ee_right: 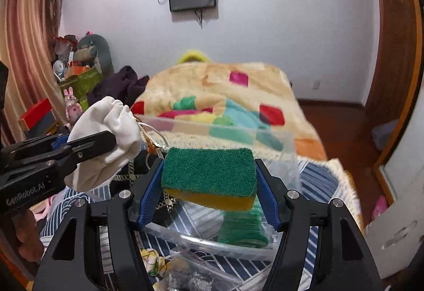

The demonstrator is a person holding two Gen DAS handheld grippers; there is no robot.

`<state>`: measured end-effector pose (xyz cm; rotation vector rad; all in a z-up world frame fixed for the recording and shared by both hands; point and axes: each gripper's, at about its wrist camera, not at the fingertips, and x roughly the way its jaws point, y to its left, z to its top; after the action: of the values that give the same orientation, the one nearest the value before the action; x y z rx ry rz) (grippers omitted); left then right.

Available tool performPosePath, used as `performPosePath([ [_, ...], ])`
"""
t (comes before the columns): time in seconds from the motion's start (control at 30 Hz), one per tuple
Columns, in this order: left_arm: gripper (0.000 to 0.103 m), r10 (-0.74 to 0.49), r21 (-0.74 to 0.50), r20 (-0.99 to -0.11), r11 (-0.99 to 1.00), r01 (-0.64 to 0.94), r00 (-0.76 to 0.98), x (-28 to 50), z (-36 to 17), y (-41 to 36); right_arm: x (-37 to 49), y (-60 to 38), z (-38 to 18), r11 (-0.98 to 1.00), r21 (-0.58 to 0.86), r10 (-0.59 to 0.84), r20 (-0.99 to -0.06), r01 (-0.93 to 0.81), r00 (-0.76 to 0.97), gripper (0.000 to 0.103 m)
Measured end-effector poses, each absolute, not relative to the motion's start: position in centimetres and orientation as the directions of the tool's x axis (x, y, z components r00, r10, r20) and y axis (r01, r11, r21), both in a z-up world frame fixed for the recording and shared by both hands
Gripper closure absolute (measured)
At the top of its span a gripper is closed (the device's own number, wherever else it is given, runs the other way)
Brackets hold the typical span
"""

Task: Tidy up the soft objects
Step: 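Lower the sock with the left tool into the box while the right tool releases the sponge there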

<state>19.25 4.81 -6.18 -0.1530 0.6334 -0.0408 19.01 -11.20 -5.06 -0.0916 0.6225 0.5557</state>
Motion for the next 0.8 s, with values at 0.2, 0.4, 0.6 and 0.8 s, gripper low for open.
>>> performPosePath([
  [0.2,0.076,-0.073,-0.138,-0.626,0.99,-0.018,0.777,20.5,-8.2,4.4,20.0,-11.0,-6.7,0.862,0.061,0.423,-0.633,-0.503,0.648,0.041],
  [0.4,0.074,-0.067,-0.136,-0.652,0.99,-0.03,0.756,21.2,-9.0,4.4,20.1,-11.2,-7.5,0.86,0.06,0.412,-0.669,-0.507,0.619,0.041],
  [0.6,0.058,-0.071,-0.15,-0.657,0.988,-0.039,0.751,20.9,-9.2,4.8,19.9,-11.3,-7.2,0.858,0.044,0.405,-0.672,-0.512,0.62,0.03],
  [0.8,0.041,-0.059,-0.159,-0.625,0.986,-0.053,0.778,19.5,-7.7,5.4,19.1,-12.1,-5.9,0.863,0.027,0.403,-0.639,-0.504,0.655,0.023],
])
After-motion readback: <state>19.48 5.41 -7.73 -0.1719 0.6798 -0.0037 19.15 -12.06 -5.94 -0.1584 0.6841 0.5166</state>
